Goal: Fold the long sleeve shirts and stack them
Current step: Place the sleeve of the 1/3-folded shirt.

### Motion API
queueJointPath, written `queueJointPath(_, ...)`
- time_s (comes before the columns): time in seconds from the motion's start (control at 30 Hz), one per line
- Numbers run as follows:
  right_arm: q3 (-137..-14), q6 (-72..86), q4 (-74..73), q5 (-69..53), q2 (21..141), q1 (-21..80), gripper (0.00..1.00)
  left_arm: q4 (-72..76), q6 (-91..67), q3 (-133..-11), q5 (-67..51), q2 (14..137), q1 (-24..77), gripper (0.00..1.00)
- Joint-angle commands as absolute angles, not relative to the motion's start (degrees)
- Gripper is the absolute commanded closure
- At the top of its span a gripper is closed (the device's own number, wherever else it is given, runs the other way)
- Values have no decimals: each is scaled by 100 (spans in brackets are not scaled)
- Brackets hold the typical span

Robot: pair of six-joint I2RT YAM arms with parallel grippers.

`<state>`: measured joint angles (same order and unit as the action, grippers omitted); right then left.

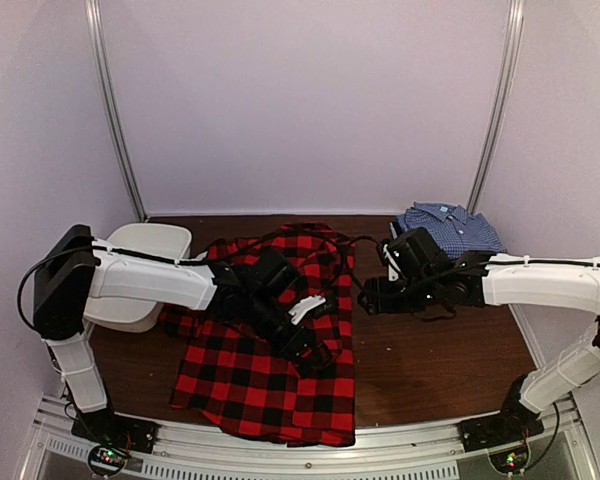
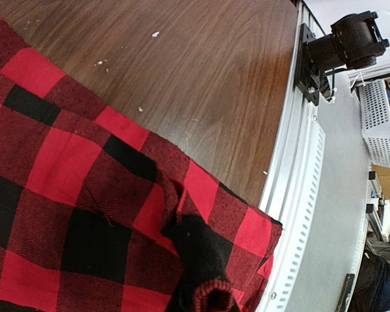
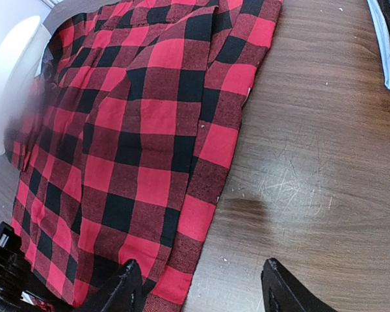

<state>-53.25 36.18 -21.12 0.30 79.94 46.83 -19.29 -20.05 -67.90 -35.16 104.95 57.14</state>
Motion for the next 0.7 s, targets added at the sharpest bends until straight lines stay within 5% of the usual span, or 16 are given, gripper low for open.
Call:
queueJointPath(0.0,-5196,3669,-1950,64,7898,4645,36,-1622,-2122,-6876,-3644,10563,5756,93)
queueJointPath(0.2,-5112,3724,-1908,44,7867,4648,36,-1461,-2223,-6911,-3705,10609,5795,92)
queueJointPath(0.47,-5019,3768,-1889,52,7775,4649,36,-1244,-2259,-6833,-3917,10580,5878,62)
queueJointPath(0.67,-5004,3794,-1843,64,7760,4649,36,-1152,-2295,-6777,-3907,10389,5875,52)
